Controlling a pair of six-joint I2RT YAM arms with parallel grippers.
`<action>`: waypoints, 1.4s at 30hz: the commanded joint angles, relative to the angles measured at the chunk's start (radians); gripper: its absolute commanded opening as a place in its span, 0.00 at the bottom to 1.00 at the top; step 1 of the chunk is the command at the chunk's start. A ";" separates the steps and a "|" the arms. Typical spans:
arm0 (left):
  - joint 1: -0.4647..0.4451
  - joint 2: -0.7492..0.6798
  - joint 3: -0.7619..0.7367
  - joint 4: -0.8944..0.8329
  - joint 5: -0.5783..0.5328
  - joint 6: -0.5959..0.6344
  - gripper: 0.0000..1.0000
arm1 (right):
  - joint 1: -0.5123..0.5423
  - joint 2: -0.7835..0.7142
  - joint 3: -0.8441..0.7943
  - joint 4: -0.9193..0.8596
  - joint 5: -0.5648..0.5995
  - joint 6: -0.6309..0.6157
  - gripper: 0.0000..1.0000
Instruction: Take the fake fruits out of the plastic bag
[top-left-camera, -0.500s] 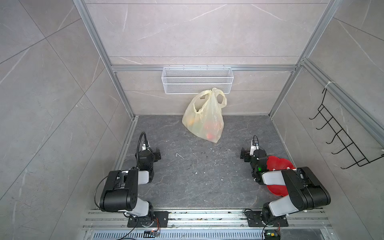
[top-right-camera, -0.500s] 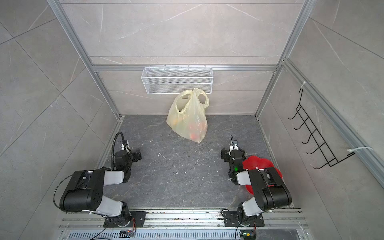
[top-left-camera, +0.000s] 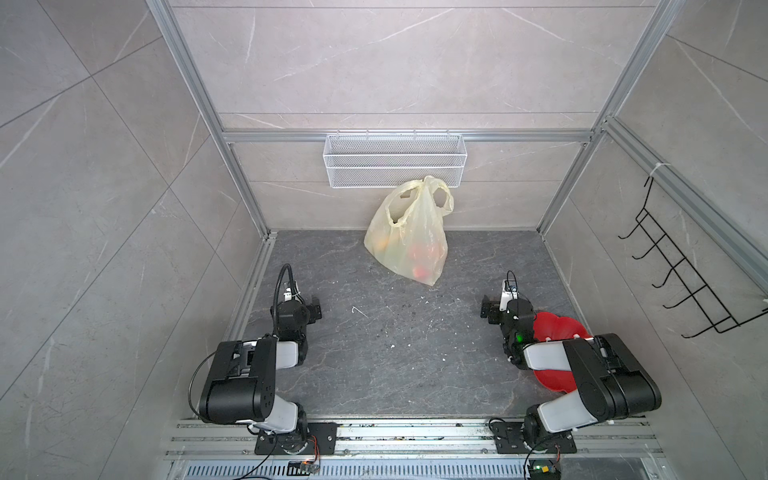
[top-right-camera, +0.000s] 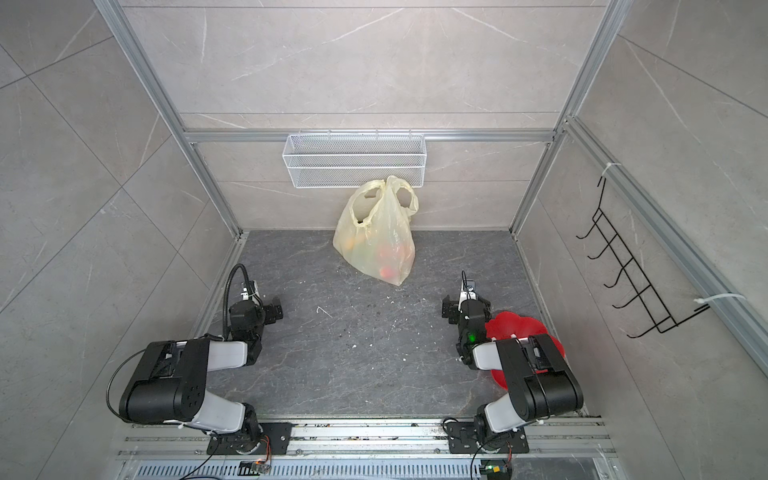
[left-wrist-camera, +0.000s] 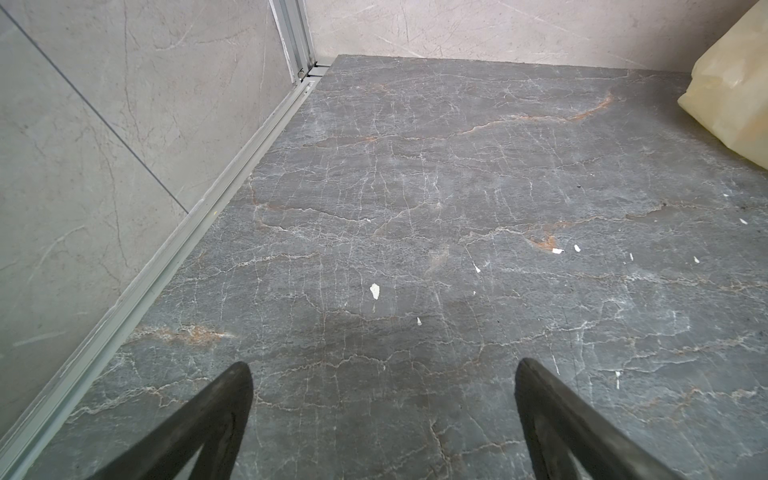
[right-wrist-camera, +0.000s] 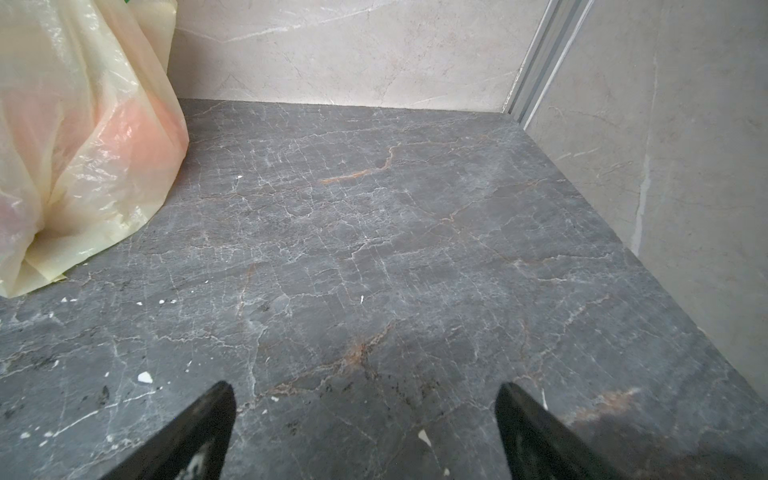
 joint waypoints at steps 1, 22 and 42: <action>0.002 0.005 -0.001 0.048 0.018 -0.011 1.00 | 0.002 -0.003 0.014 0.029 0.010 0.016 1.00; -0.037 -0.005 -0.035 0.108 -0.006 0.033 1.00 | 0.003 -0.006 0.012 0.033 0.011 0.013 0.99; -0.184 -0.649 0.010 -0.511 -0.159 -0.247 1.00 | 0.121 -0.698 0.061 -0.514 -0.162 0.066 1.00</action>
